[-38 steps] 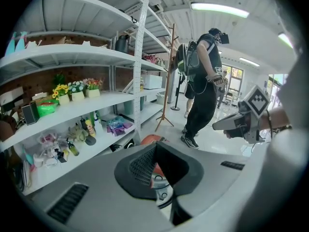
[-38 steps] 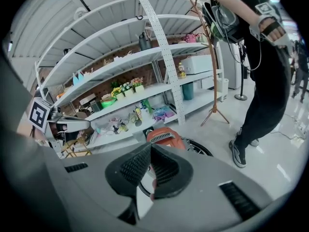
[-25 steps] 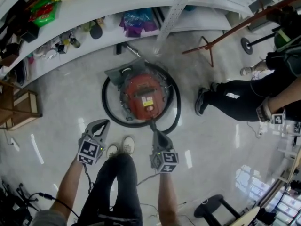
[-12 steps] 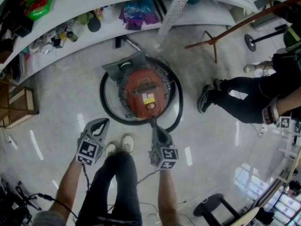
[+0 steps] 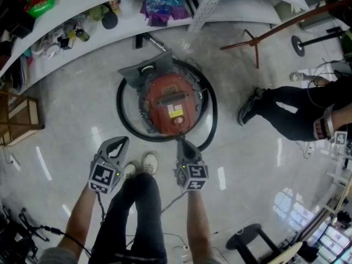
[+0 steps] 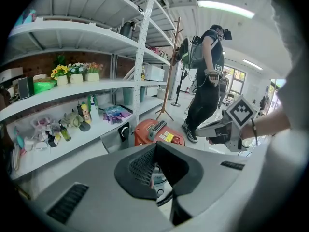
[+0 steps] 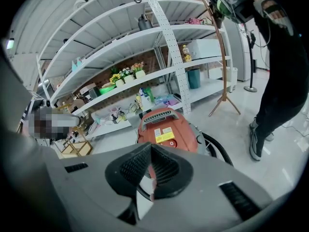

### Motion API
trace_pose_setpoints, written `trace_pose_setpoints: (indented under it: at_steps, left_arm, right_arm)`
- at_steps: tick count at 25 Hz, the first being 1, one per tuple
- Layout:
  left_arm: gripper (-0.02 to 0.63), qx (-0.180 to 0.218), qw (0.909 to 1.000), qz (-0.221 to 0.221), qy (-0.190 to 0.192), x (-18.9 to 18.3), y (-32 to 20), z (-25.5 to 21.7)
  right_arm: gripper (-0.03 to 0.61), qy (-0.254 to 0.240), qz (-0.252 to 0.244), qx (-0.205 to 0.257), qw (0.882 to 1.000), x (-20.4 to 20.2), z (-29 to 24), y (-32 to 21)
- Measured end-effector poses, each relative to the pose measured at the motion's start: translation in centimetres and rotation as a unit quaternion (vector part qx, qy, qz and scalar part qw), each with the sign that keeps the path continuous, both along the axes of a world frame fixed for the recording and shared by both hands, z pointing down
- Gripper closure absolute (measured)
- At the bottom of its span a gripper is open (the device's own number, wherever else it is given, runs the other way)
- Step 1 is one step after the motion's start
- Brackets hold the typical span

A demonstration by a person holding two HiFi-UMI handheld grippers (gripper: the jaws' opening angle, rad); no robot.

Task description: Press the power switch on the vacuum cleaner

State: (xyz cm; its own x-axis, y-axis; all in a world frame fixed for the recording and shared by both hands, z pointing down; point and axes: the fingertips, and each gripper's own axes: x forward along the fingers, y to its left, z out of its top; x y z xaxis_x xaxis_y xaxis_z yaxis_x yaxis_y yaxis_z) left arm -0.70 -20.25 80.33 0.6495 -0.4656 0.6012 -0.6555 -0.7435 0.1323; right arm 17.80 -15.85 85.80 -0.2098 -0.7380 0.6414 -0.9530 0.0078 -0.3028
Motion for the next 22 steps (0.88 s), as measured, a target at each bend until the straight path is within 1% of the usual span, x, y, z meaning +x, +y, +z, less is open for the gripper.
trace_pose_setpoints:
  at_steps: [3, 7, 12, 17, 22]
  left_arm:
    - [0.607, 0.001, 1.0000, 0.009, 0.000, 0.2, 0.3, 0.2]
    - [0.607, -0.003, 1.0000, -0.004, 0.006, 0.1, 0.2, -0.1]
    - [0.607, -0.001, 1.0000, 0.005, -0.002, -0.4, 0.4, 0.5]
    - [0.607, -0.008, 0.9998, -0.013, 0.013, -0.3, 0.1, 0.3]
    - [0.607, -0.009, 0.9998, -0.016, 0.012, -0.2, 0.0, 0.5]
  right_arm:
    - [0.566, -0.001, -0.004, 0.000, 1.000, -0.1, 0.6, -0.8]
    - [0.566, -0.002, -0.007, 0.003, 1.000, -0.3, 1.5, -1.9]
    - [0.566, -0.005, -0.006, -0.002, 1.000, 0.1, 3.2, -2.9]
    - [0.566, 0.001, -0.005, -0.013, 1.000, 0.8, 5.1, -3.4]
    - [0.566, -0.011, 0.003, -0.016, 1.000, 0.6, 5.7, -4.1]
